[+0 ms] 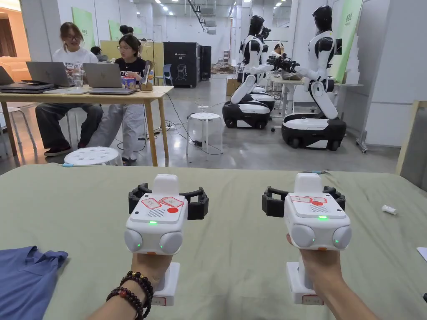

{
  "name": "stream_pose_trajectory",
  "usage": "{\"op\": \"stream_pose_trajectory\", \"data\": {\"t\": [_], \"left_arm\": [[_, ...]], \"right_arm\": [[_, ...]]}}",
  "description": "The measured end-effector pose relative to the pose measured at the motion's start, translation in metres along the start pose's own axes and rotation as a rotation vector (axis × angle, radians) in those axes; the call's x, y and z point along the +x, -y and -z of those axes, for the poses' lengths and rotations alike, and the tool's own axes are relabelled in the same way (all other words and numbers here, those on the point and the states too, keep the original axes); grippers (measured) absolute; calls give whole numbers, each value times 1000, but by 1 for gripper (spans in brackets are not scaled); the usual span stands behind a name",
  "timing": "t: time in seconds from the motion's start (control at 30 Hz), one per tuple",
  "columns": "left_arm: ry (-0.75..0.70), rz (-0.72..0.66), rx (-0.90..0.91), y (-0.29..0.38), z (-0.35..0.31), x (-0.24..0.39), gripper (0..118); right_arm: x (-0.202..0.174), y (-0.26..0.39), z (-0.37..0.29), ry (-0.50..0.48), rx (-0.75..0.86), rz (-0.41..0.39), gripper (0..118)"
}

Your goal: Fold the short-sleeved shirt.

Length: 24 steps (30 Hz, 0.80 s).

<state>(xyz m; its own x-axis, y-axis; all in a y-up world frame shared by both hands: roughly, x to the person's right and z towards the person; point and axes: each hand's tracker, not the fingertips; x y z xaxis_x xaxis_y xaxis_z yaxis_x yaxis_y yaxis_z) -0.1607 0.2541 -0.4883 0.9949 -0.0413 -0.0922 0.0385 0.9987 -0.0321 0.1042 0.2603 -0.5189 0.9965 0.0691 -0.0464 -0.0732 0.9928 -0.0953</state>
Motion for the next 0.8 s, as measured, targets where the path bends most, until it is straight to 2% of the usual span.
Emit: {"op": "stream_pose_trajectory", "data": {"t": [0.8], "left_arm": [[4,4,-7,6,0,0,118]], "right_arm": [[-2,4,0,-3,-2,-5,118]]}}
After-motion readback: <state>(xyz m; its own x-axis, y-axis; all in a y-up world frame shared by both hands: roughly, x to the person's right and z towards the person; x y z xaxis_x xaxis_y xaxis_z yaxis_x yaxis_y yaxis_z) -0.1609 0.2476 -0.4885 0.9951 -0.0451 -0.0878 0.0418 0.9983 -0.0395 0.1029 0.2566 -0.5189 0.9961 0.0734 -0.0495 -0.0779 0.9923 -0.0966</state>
